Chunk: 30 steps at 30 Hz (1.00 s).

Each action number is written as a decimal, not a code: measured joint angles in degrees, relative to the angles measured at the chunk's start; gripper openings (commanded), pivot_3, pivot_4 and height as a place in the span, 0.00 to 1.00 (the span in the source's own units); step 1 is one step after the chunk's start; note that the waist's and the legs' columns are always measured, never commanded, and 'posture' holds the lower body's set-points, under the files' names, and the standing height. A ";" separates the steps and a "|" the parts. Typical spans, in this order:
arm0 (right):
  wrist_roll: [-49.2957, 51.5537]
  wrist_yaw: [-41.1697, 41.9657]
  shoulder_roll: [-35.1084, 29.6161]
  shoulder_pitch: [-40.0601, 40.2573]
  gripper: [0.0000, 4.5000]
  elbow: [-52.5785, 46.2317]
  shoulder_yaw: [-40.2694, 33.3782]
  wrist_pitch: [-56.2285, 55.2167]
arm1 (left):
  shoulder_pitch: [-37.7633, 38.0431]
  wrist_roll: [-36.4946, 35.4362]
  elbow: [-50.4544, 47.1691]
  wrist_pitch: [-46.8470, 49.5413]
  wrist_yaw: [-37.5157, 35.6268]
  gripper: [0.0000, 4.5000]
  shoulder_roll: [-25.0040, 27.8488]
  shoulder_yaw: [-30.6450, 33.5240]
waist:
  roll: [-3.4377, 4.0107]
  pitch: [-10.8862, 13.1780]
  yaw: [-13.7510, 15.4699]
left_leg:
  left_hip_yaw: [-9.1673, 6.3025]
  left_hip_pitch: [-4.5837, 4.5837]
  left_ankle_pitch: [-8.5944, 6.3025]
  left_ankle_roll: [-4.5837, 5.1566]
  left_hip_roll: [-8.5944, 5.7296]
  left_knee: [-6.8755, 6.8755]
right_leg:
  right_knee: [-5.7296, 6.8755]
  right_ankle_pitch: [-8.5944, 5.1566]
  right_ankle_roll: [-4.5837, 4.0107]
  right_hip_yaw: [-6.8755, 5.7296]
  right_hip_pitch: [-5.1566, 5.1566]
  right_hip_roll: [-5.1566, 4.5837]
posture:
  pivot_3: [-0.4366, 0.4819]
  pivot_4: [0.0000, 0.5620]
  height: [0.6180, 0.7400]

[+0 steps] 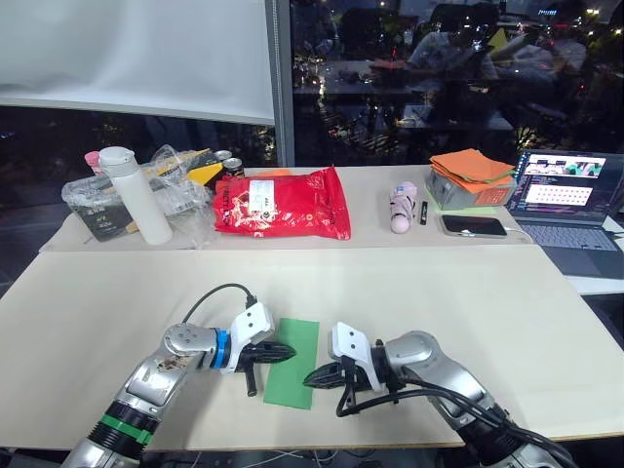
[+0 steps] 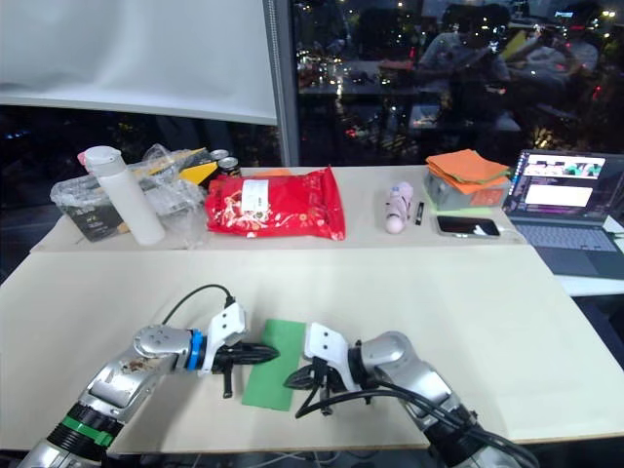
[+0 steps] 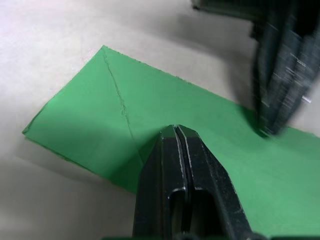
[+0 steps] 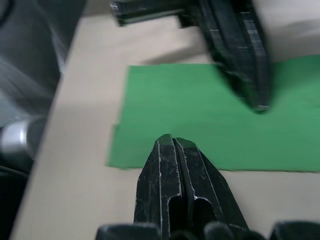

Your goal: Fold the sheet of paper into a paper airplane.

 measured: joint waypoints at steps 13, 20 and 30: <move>6.14 -0.48 -2.74 2.67 0.00 -6.84 0.02 9.01 | -0.47 -0.86 -0.05 1.17 -1.95 0.00 1.03 0.49 | -0.08 0.06 0.31 | 0.00 -0.04 0.00 0.00 0.00 0.00 | -0.05 0.00 0.00 0.00 -0.05 0.00 | 0.48 0.27 0.93; 16.51 -0.29 -11.43 0.94 0.00 -15.06 -13.10 18.77 | 1.02 -12.77 -7.21 7.84 -7.47 0.00 7.27 10.49 | -0.18 0.22 0.88 | -0.02 -0.15 -0.01 0.01 0.01 -0.04 | -0.17 -0.02 -0.03 -0.03 -0.11 -0.01 | 0.48 0.27 0.93; 18.85 -3.25 -17.44 1.06 0.00 -18.58 -17.07 22.02 | 1.31 -4.39 -0.41 1.04 -6.86 0.00 7.20 4.59 | -0.22 0.26 1.00 | -0.02 -0.25 0.00 0.01 0.00 0.00 | -0.23 -0.20 -0.36 -0.03 -0.14 -0.02 | 0.48 0.27 0.93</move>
